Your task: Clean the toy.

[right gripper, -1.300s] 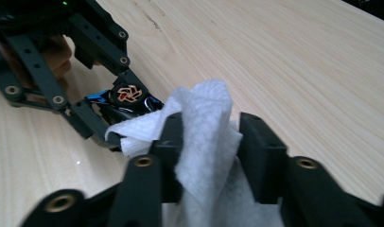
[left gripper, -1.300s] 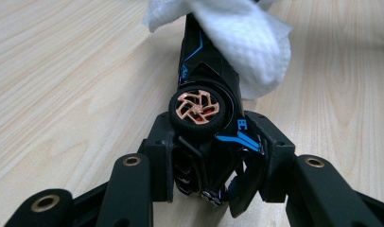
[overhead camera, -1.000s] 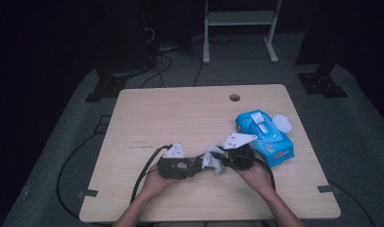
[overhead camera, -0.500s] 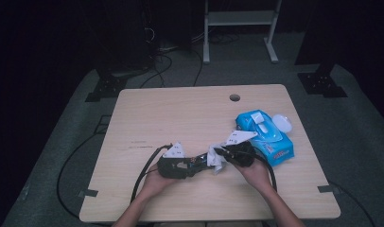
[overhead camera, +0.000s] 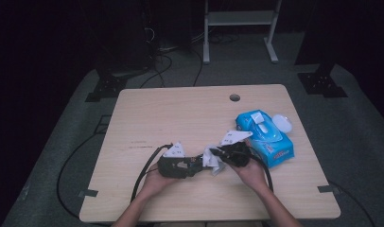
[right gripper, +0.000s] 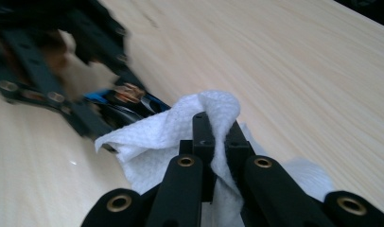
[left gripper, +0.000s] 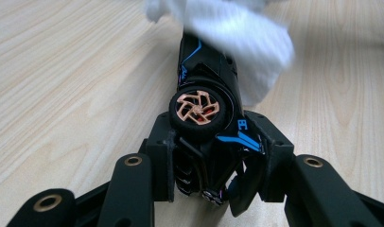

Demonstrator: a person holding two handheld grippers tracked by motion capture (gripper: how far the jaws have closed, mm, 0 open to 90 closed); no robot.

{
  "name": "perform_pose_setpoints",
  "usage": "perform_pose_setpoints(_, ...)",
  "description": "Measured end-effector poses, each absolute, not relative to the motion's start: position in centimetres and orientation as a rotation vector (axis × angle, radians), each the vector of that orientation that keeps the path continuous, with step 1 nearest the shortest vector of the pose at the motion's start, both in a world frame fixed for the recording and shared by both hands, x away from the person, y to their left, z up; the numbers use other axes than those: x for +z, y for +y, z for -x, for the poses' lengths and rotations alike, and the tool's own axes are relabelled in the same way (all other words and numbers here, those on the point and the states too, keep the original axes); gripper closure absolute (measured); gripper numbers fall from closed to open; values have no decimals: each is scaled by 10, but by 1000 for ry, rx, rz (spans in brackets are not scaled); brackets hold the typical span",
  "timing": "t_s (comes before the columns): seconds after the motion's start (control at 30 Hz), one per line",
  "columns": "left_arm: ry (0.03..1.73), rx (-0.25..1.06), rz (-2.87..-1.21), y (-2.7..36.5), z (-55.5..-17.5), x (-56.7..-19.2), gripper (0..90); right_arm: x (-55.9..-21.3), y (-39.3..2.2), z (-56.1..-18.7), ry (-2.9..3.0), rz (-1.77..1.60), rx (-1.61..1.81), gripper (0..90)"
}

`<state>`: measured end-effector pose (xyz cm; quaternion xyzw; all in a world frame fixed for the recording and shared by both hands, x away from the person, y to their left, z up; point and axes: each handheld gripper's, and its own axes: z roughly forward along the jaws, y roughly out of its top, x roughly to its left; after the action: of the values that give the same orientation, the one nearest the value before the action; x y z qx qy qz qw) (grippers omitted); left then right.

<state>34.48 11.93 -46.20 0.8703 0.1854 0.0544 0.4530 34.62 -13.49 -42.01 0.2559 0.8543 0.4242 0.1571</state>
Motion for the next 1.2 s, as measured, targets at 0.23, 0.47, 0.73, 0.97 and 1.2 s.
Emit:
perform_pose_setpoints(0.23,461,136,-2150,119,-345,-462,576,-420,-160,-351,2418,-823,1206,872)
perform_pose_setpoints(0.47,457,135,-2149,119,-345,-462,577,-422,-137,-348,2444,-747,1220,872)
perform_pose_setpoints(0.73,448,133,-2154,119,-347,-462,577,-420,-167,-355,2426,-854,1205,872)
perform_pose_setpoints(0.97,452,136,-2152,116,-346,-462,577,-420,-141,-353,2468,-787,1231,872)
perform_pose_setpoints(1.2,444,133,-2159,112,-346,-461,577,-421,-102,-348,2544,-691,1298,872)
